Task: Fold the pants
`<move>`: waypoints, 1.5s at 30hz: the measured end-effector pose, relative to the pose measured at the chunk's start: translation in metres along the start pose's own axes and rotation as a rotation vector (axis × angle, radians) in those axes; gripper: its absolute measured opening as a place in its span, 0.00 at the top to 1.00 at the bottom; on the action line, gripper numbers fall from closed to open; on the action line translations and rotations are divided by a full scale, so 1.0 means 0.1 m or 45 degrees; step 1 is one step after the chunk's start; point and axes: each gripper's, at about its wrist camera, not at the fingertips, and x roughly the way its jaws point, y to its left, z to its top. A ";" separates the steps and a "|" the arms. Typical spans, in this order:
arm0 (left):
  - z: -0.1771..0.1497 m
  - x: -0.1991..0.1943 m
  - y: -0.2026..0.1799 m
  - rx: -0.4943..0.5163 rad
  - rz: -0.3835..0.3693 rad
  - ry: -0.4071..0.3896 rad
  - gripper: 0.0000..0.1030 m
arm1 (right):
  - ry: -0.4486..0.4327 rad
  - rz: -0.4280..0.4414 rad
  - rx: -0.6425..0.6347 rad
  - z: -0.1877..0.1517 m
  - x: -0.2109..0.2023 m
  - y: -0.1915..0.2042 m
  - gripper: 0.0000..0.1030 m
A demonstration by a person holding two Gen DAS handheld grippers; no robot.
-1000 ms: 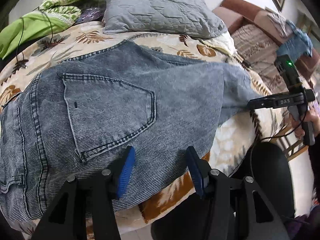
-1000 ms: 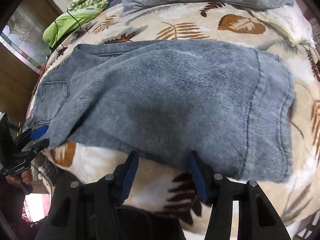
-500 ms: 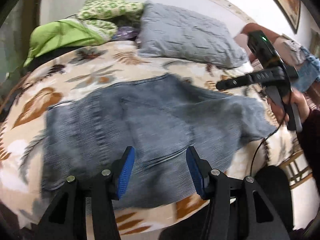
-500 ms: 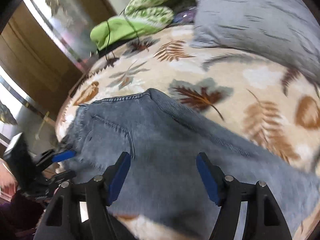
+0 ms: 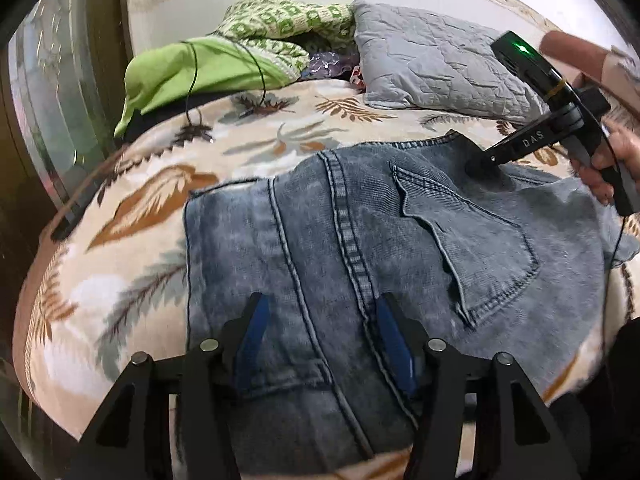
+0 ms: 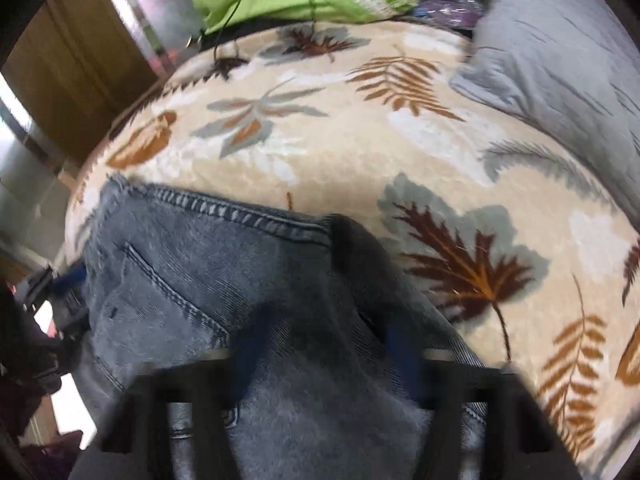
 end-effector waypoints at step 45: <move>1.49 0.39 -1.47 0.429 -0.183 -0.002 0.18 | -0.564 -0.026 1.129 -3.07 -1.91 -2.37 0.84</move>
